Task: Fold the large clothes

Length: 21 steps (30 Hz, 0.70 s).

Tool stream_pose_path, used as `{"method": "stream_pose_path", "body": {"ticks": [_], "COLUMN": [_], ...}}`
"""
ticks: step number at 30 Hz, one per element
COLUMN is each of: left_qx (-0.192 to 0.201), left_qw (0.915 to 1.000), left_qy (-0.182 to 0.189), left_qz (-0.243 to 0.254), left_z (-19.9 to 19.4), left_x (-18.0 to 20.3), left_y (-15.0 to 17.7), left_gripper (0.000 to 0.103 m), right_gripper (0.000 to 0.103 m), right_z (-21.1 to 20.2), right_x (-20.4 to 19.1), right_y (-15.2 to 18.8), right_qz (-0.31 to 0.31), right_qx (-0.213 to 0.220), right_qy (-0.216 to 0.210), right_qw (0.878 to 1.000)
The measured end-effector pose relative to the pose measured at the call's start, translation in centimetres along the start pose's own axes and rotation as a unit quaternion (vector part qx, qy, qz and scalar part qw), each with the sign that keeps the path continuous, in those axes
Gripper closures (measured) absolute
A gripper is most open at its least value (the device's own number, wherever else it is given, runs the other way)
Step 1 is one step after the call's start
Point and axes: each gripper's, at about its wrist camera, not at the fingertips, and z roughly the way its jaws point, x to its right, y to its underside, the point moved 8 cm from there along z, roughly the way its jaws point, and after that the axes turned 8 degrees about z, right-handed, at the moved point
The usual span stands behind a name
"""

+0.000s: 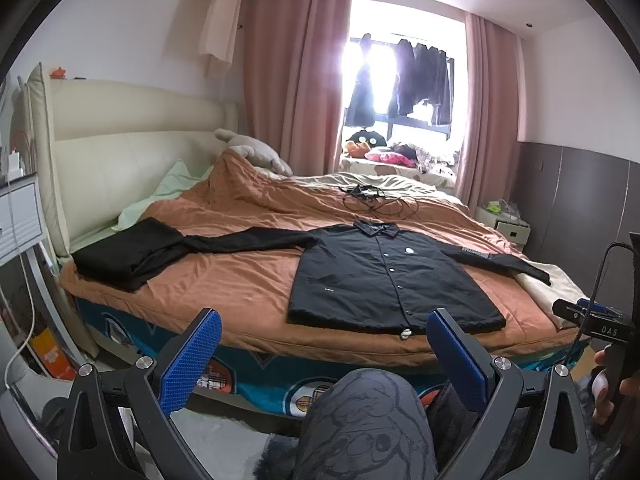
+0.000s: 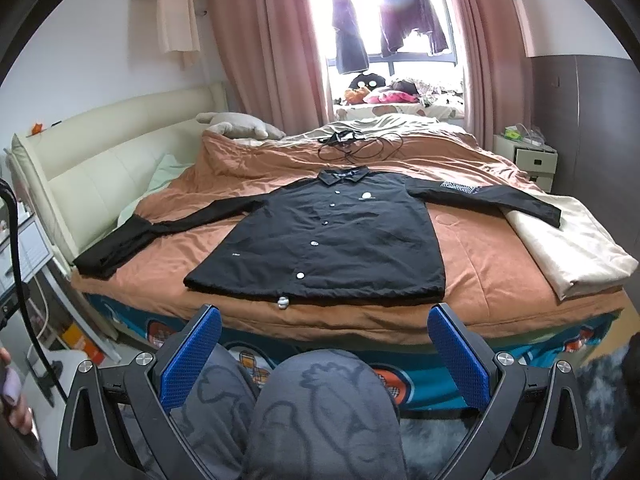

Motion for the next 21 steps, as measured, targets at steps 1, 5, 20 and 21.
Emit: {"method": "stream_pose_path", "body": {"ticks": [1, 5, 20, 21], "left_qx": [0.0, 0.0, -0.001, -0.001], "left_qw": [1.0, 1.0, 1.0, 1.0], "left_qy": [0.0, -0.001, -0.001, -0.001], "left_qz": [-0.001, 0.0, -0.006, -0.007], "left_z": [-0.08, -0.24, -0.47, -0.42], "left_x": [0.01, -0.13, -0.78, -0.86], "left_y": [0.03, 0.0, -0.07, -0.08], "left_gripper": [0.0, 0.0, 0.0, 0.0], "right_gripper": [0.0, 0.0, 0.0, 0.0], "right_z": [-0.02, -0.01, -0.06, -0.03], "right_x": [0.02, 0.07, -0.59, -0.68], "right_y": [0.03, 0.03, -0.41, -0.45], "right_qz": [0.001, 0.001, -0.001, -0.002], "right_qx": [0.0, -0.001, -0.002, -0.003], "right_qy": [0.0, 0.0, -0.002, -0.002], "right_qw": [1.0, 1.0, 1.0, 1.0]}}
